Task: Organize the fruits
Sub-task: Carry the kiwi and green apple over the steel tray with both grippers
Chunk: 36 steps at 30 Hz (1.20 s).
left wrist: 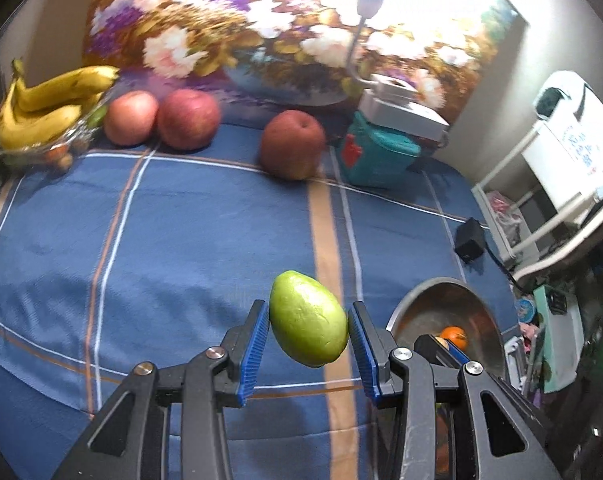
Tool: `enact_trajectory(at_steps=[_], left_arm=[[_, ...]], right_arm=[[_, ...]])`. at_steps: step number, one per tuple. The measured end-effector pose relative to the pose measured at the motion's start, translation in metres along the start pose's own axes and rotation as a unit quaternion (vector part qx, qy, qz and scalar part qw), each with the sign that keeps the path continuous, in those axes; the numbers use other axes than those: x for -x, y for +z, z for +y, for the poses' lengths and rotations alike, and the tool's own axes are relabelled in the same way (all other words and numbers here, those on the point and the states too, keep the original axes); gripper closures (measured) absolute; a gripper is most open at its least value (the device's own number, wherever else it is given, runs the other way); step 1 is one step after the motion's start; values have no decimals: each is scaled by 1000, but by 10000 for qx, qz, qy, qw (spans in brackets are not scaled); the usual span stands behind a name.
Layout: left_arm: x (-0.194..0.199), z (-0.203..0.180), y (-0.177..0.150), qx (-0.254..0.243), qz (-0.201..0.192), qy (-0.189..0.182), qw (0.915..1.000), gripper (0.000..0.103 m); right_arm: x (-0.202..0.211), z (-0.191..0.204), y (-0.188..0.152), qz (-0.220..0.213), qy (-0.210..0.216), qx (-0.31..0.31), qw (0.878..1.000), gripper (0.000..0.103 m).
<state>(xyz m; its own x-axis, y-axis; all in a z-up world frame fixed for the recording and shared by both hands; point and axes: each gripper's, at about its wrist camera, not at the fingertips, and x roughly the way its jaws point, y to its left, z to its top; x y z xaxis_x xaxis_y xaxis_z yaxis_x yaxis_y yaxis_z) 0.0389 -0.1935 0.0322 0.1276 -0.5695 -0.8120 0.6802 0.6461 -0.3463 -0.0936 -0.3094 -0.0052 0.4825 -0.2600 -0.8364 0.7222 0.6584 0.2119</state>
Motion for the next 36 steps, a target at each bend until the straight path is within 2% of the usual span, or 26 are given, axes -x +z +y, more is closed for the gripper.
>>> enact_trajectory(at_steps=[8, 18, 31, 36], left_arm=[[-6, -43, -11, -346, 89, -232, 9991, 59], [-26, -99, -27, -1023, 90, -385, 9940, 59], [-58, -102, -38, -1191, 200, -201, 9925, 59], [-64, -104, -39, -1249, 172, -151, 9919, 59]], right_arm=[[12, -51, 6, -130, -200, -556, 9982, 78], [20, -101, 8, -224, -529, -1041, 9929, 78], [17, -120, 9, -502, -918, -1055, 9889, 78], [9, -122, 11, -465, -1082, -955, 9884, 78]])
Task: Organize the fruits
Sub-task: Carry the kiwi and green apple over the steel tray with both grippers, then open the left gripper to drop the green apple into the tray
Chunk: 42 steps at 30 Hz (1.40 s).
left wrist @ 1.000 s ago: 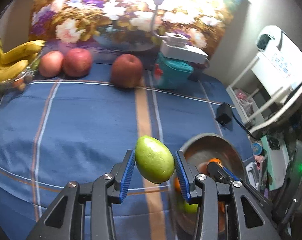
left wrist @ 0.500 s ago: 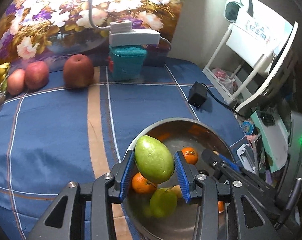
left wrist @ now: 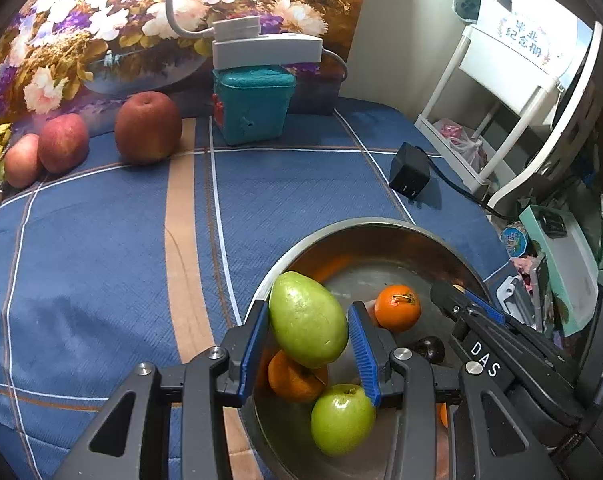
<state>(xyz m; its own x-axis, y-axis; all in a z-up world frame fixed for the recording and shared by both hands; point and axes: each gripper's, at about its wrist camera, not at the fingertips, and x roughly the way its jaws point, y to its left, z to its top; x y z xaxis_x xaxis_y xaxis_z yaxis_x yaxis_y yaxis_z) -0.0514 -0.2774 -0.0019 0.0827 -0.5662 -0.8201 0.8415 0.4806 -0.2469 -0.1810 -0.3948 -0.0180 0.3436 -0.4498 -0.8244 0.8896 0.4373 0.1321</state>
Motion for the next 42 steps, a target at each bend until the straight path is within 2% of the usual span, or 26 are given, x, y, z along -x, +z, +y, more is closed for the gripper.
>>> enact_trajectory(at_steps=[10, 29, 31, 35, 42], left_arm=[[-8, -9, 0, -205, -53, 143, 9997, 59], [-14, -9, 1, -162, -42, 110, 9998, 59], [-13, -8, 1, -149, -60, 100, 9998, 59], [-7, -8, 3, -159, -113, 104, 9998, 58], [1, -1, 5, -59, -107, 165, 9998, 58]], right_arm=[[-12, -5, 1, 111, -191, 42, 9997, 78], [-32, -10, -2, 383, -199, -63, 9991, 78], [-32, -11, -2, 397, -194, -89, 9990, 77], [-31, -10, -1, 410, -192, -81, 9989, 68], [-21, -6, 2, 322, -209, -30, 9993, 68]])
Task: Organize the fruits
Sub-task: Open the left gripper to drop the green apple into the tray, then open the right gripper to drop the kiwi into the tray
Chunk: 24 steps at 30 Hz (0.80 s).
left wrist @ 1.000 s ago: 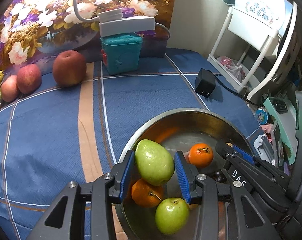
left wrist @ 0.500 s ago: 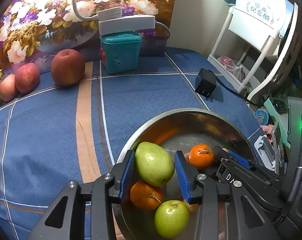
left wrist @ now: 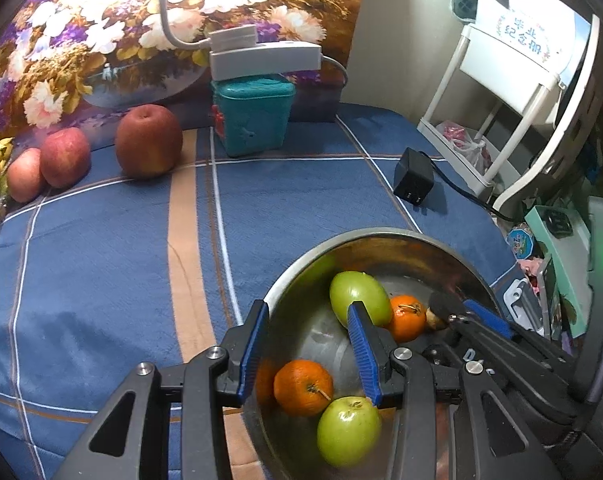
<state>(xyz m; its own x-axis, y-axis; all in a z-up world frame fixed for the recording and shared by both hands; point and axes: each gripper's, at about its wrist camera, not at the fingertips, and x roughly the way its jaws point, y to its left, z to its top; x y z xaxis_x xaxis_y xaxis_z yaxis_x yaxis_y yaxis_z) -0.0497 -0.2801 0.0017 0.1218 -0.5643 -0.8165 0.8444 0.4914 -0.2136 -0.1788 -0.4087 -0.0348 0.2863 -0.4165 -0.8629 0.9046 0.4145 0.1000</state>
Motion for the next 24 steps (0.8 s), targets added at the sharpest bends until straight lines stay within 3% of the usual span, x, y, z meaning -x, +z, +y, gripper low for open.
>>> enact_trajectory(at_steps=[4, 7, 10, 11, 12, 16, 22, 24], left_arm=[[4, 9, 1, 128, 54, 170, 9998, 58], [5, 21, -1, 305, 164, 349, 9988, 50], [4, 33, -3, 477, 302, 529, 9970, 44], [4, 37, -4, 511, 345, 598, 9963, 38], [3, 43, -6, 564, 385, 690, 9953, 31], [4, 61, -12, 760, 497, 820, 9925, 25], [13, 84, -23, 958, 508, 1097, 9880, 7], [16, 90, -27, 1006, 505, 1202, 9863, 4]], right_arm=[[13, 4, 2, -123, -8, 77, 9999, 68], [20, 7, 3, -170, -28, 148, 9997, 68], [25, 12, 2, -166, 34, 239, 9996, 55], [26, 14, 0, -171, 60, 265, 9995, 49], [27, 16, -1, -164, 73, 284, 9994, 48], [26, 21, -8, -41, 174, 363, 9992, 44], [22, 30, -19, 148, 205, 550, 9982, 39], [21, 33, -23, 175, 210, 648, 9975, 31]])
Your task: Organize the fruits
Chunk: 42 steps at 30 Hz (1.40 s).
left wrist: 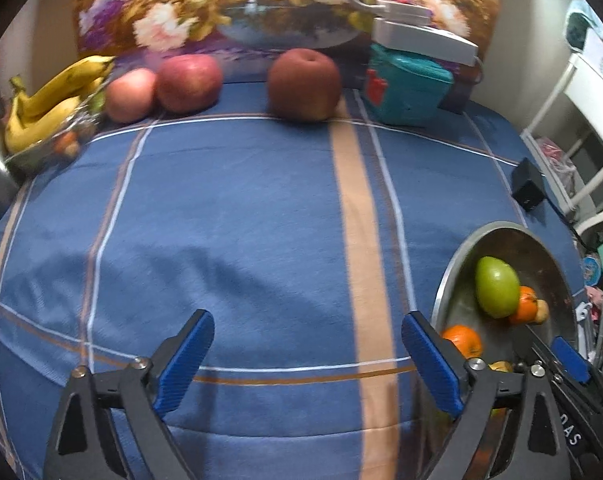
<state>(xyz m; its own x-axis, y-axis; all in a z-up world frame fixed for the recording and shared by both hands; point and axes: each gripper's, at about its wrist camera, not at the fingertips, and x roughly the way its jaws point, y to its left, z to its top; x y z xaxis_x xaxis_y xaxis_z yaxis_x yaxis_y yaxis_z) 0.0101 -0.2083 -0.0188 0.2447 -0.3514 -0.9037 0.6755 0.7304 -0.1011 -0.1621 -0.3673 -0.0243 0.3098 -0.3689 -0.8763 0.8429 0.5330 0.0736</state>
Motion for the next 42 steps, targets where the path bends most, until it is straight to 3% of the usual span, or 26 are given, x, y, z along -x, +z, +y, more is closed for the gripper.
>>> enact_trajectory(at_steps=[7, 10, 23, 42], left_arm=[[4, 13, -11, 19, 34, 418, 9991, 0], [7, 20, -16, 29, 11, 594, 9982, 0], [42, 50, -49, 176, -157, 1658, 9859, 0], [82, 64, -115, 48, 8, 1966, 9805, 0]], right_arm=[[4, 11, -10, 13, 46, 200, 9998, 27], [7, 13, -15, 4, 82, 246, 9997, 12], [32, 32, -40, -65, 406, 444, 9982, 12], [70, 48, -93, -52, 547, 876, 9946, 12]])
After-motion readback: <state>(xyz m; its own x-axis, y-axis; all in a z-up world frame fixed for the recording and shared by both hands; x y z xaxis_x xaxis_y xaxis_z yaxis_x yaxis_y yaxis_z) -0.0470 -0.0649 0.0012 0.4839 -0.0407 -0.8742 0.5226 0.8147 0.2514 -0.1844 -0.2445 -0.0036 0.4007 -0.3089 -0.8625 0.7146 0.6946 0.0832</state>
